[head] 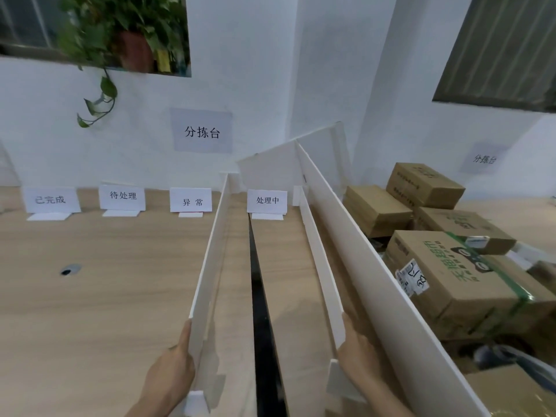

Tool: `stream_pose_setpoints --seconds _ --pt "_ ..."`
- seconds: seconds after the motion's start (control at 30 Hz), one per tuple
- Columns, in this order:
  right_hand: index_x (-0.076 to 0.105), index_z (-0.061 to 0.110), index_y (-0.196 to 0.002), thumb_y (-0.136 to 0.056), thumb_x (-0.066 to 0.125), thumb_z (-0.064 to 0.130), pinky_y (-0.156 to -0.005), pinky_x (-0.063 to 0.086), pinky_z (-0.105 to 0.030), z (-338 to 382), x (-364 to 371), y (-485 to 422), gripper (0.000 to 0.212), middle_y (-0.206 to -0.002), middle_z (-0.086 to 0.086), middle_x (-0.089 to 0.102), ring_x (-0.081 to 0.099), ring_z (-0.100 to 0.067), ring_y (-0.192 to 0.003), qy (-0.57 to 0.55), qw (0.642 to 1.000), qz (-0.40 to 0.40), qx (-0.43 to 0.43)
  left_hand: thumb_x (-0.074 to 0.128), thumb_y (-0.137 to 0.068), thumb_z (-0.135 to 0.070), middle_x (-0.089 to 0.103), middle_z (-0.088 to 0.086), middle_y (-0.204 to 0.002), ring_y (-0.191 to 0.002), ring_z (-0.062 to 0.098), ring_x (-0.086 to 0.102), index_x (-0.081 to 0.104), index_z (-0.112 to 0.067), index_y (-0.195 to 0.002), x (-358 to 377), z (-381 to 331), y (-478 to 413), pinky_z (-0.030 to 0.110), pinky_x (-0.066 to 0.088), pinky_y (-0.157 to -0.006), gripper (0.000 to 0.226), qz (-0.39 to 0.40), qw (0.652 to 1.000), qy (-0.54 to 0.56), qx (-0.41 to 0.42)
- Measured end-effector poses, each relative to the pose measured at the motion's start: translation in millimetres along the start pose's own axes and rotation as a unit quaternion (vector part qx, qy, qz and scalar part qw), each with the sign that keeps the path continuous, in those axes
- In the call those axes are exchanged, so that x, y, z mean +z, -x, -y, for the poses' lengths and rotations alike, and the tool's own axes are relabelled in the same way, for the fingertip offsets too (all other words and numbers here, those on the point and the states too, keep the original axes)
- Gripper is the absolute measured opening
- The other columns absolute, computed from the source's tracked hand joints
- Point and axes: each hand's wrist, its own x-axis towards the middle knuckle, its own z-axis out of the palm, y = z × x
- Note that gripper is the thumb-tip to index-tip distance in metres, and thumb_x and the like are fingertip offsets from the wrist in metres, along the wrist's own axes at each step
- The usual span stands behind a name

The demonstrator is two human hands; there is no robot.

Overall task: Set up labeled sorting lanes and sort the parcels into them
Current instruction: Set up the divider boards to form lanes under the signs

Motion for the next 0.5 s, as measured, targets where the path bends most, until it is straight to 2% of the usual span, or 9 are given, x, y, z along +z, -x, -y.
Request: stream_pose_setpoints --seconds 0.2,0.27,0.37,0.5 --pt "0.015 0.028 -0.153 -0.091 0.039 0.008 -0.086 0.044 -0.030 -29 -9 -23 0.070 -0.134 -0.010 0.056 0.057 -0.028 -0.116 -0.026 1.000 -0.003 0.000 0.039 -0.088 -0.011 0.067 0.011 -0.094 -0.083 0.029 0.064 -0.001 -0.029 -0.151 14 -23 12 0.030 0.040 -0.065 0.077 -0.008 1.000 0.000 -0.024" --pt "0.016 0.027 -0.153 -0.091 0.040 0.008 -0.082 0.043 -0.029 -42 -14 -28 0.069 -0.133 -0.009 0.057 0.057 -0.027 -0.115 -0.041 0.999 -0.011 -0.009 0.039 -0.089 -0.011 0.068 0.013 -0.102 -0.089 0.029 0.065 -0.002 -0.027 -0.151 21 -31 16 0.031 0.042 -0.068 0.076 -0.009 1.000 0.004 -0.027" --pt "0.012 0.028 -0.153 -0.093 0.038 0.010 -0.077 0.039 -0.027 -62 -27 -34 0.067 -0.136 -0.007 0.054 0.055 -0.027 -0.116 -0.028 0.999 -0.018 -0.024 0.039 -0.090 -0.010 0.069 0.015 -0.103 -0.090 0.030 0.065 -0.001 -0.025 -0.152 32 -44 19 0.032 0.045 -0.071 0.075 -0.012 0.999 0.013 -0.038" --pt "0.013 0.028 -0.153 -0.095 0.033 0.012 -0.093 0.043 -0.031 -84 -42 -44 0.063 -0.146 -0.003 0.044 0.049 -0.027 -0.125 0.015 0.999 -0.011 -0.039 0.040 -0.090 -0.011 0.069 0.014 -0.102 -0.089 0.029 0.066 0.000 -0.027 -0.152 44 -59 23 0.030 0.044 -0.069 0.075 -0.013 0.998 0.008 -0.058"
